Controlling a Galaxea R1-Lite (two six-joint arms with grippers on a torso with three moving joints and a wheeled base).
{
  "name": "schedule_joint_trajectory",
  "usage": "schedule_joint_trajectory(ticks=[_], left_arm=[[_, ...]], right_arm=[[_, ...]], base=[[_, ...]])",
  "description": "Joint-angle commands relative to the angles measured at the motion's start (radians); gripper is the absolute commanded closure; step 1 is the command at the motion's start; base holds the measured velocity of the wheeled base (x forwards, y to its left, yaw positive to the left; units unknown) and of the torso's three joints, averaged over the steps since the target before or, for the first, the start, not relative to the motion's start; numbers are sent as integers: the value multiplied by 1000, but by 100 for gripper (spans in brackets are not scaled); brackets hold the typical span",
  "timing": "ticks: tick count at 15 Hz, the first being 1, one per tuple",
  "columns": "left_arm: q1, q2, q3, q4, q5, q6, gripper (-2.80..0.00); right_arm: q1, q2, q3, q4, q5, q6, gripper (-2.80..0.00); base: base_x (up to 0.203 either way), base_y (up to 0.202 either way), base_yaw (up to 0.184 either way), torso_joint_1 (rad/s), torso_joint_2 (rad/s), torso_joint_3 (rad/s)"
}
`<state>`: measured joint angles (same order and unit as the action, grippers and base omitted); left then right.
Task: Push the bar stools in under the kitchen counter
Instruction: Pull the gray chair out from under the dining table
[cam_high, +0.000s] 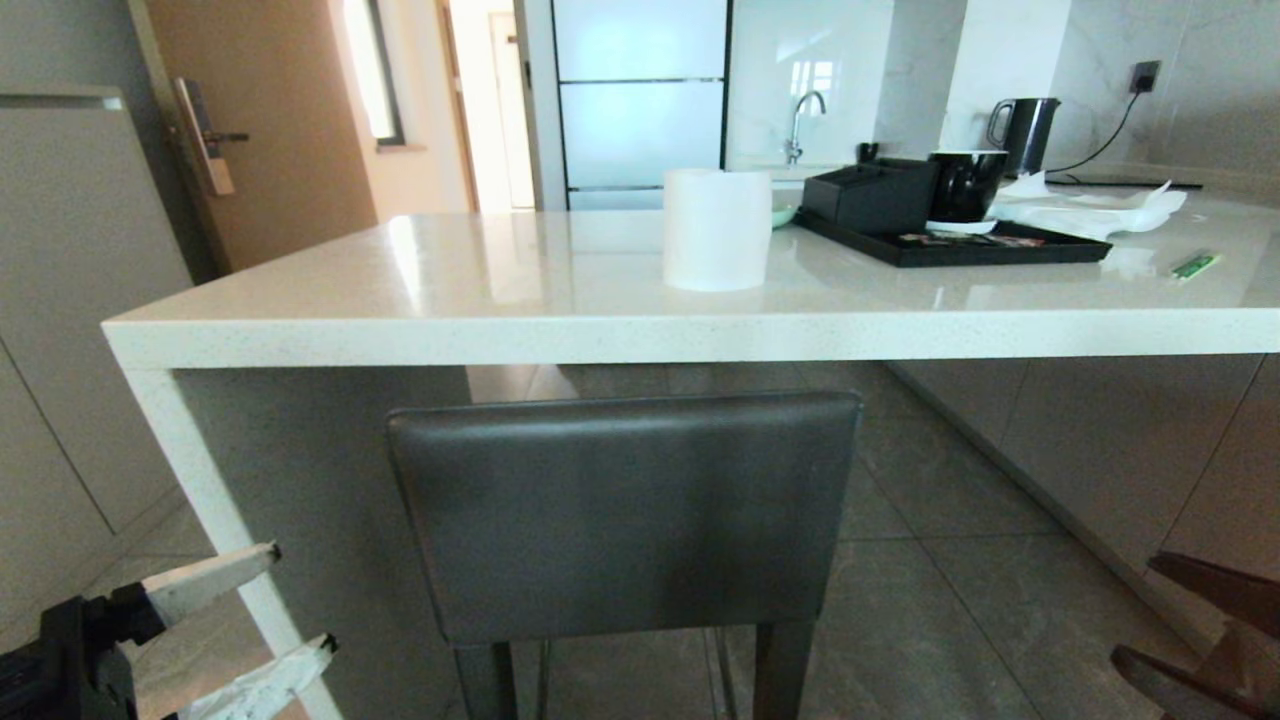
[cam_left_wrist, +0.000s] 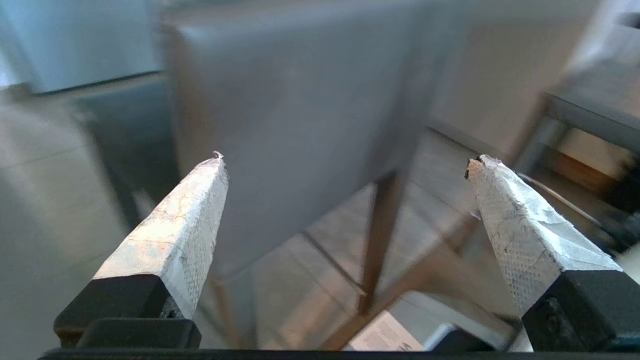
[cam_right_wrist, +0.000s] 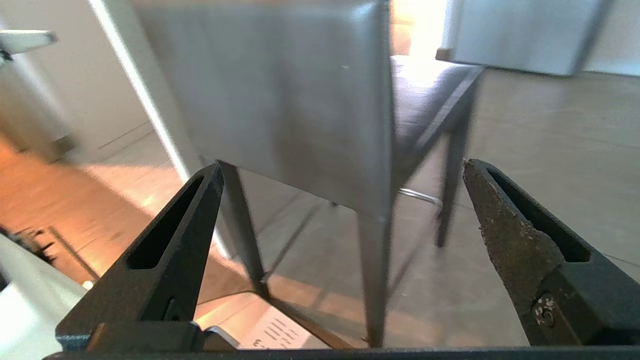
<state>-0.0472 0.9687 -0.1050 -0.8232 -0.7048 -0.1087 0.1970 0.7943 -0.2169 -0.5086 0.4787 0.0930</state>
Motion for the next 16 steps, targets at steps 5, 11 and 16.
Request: schedule_joint_trajectory(ticks=[5,11,16], left_arm=[[355,274,21,-102,-427,16,-280],[312,458,13,-274,-473,39,-280],[285,621,-19,-340,-467,63,-280]], right_arm=[[-36,381,94,-325,185,-2,-280],[-52,703,88,-672,234,-20,-280],[-47,778,28,-681,238,-37,-280]], base=[[0,0,0,0,0,0],[0,0,0,0,0,0],[0,0,0,0,0,0]])
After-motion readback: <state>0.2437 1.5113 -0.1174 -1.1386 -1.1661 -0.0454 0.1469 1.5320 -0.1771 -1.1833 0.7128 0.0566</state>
